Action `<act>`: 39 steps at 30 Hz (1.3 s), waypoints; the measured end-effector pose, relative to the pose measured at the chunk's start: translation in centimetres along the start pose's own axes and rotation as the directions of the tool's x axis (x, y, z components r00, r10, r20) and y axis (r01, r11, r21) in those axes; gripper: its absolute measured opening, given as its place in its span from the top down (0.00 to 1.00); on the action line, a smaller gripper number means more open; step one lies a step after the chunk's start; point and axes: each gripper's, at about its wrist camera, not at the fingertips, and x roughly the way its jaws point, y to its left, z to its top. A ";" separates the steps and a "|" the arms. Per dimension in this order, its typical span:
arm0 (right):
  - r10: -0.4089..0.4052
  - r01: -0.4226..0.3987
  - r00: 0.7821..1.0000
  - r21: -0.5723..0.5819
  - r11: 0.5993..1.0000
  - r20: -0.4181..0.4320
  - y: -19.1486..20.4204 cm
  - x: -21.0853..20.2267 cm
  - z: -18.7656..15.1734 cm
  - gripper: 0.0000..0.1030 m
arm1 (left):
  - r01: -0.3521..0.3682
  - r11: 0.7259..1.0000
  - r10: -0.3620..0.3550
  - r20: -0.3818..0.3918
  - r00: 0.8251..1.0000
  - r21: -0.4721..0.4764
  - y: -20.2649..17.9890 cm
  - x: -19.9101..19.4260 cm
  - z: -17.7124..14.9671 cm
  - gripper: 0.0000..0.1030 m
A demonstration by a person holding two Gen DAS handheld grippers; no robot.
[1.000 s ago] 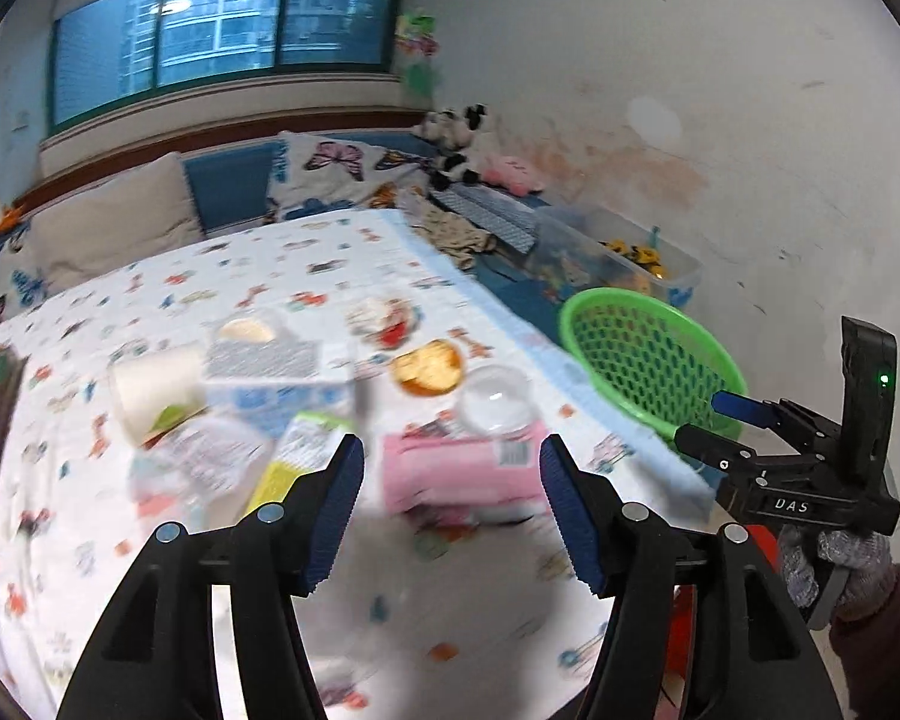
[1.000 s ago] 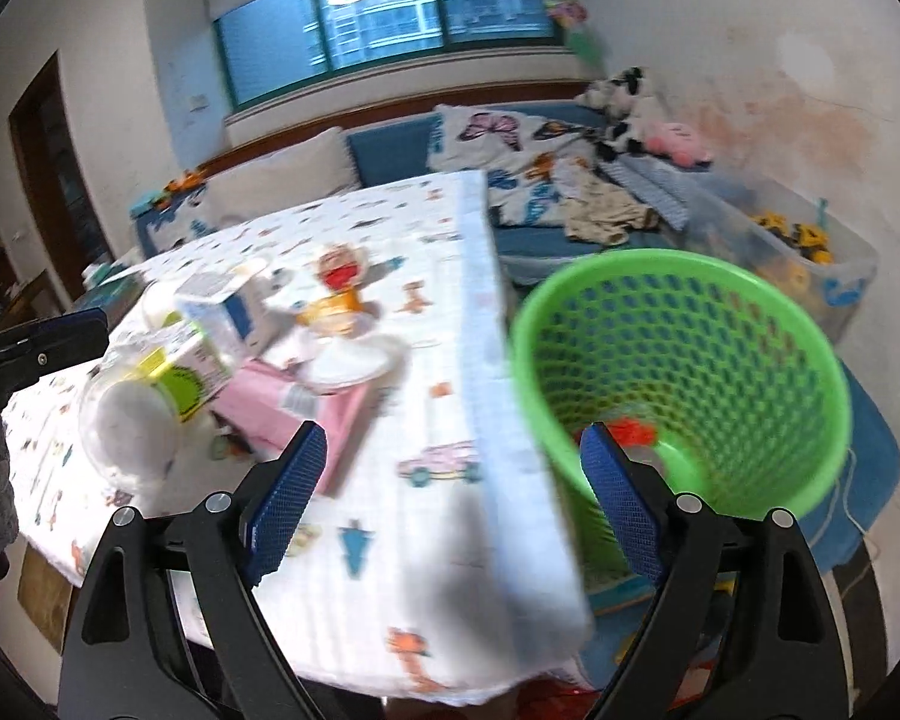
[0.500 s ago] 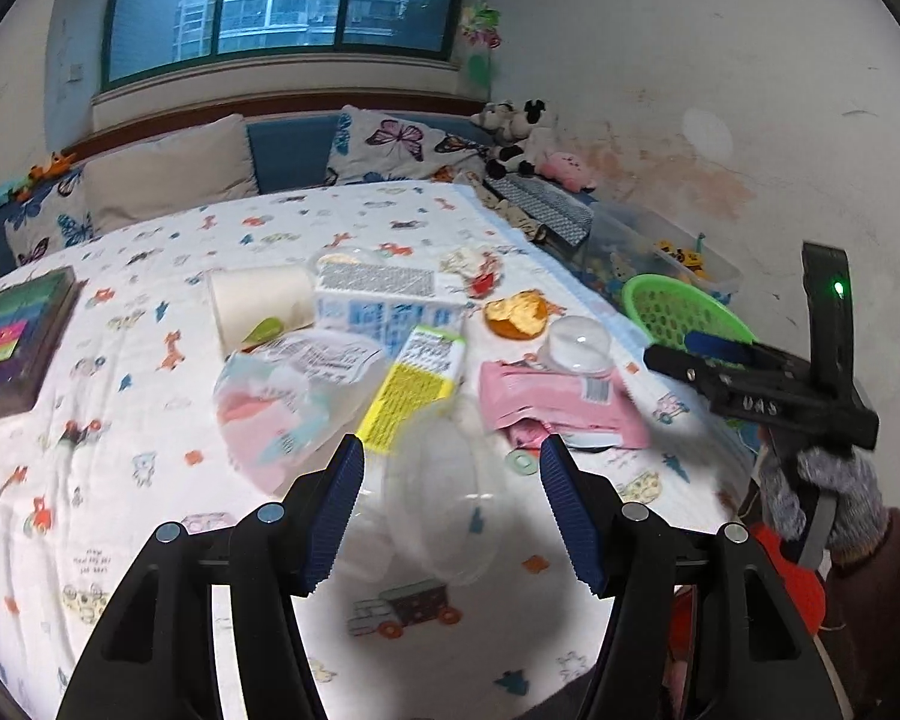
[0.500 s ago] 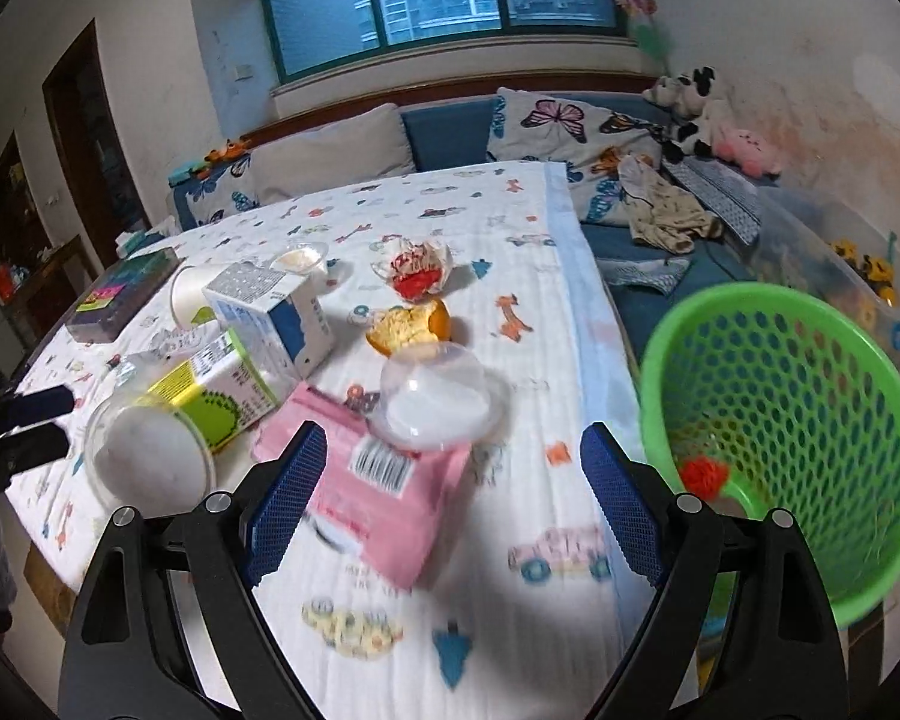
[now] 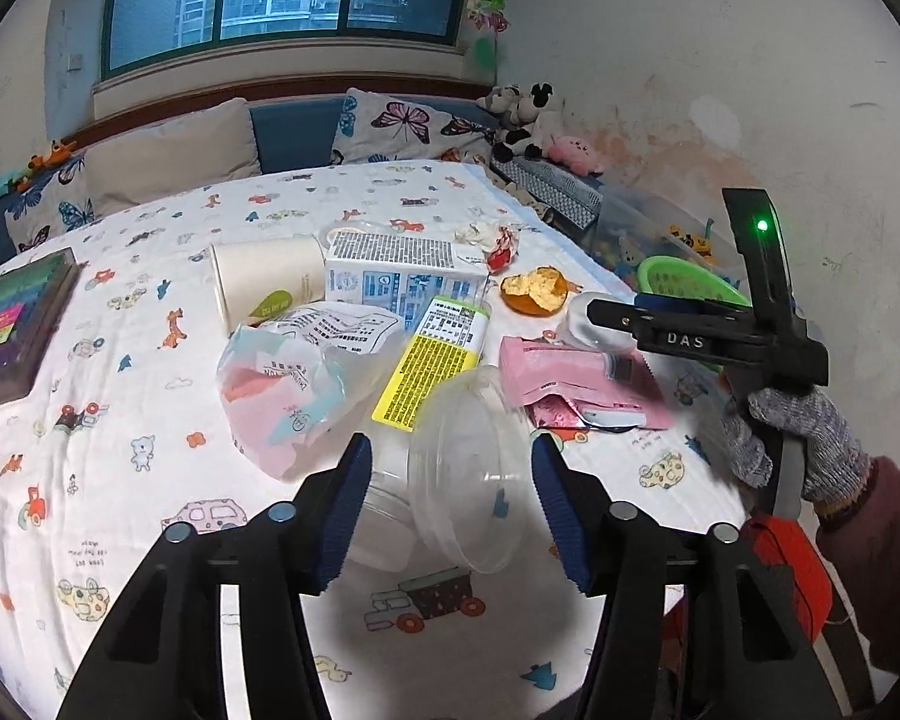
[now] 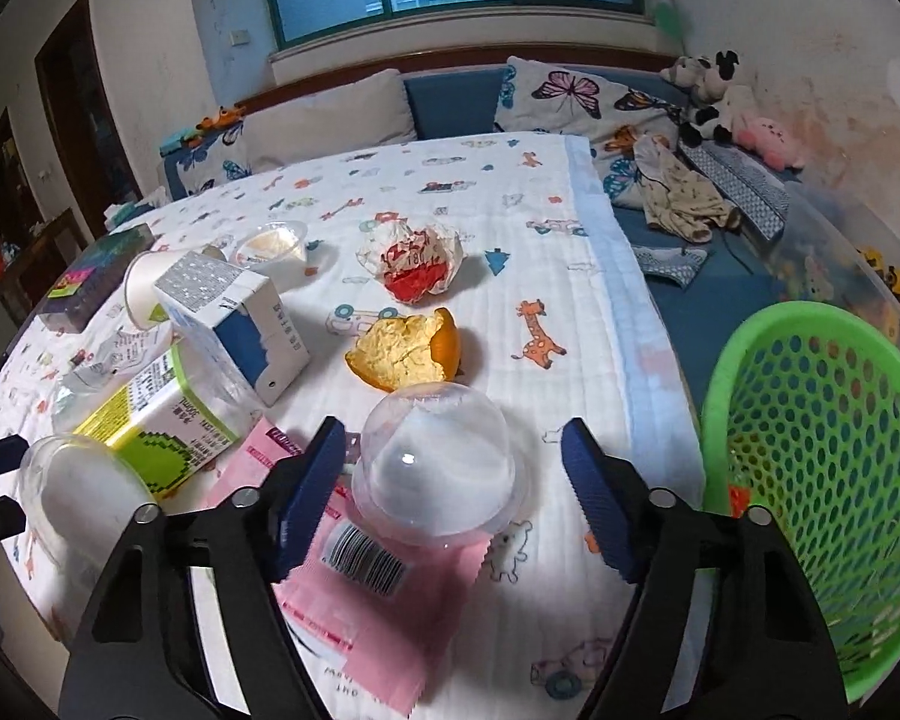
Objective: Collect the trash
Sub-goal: 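Grasp the clear dome lid with right tool while left tool grasps the clear tub, then drop the dome lid into the basket with right tool while left tool carries the tub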
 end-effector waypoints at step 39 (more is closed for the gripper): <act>-0.193 0.174 0.978 0.189 0.966 0.086 -11.0 -9.8 -3.1 0.47 | 0.149 0.987 -0.153 0.047 0.987 0.066 -5.1 0.4 5.4 0.86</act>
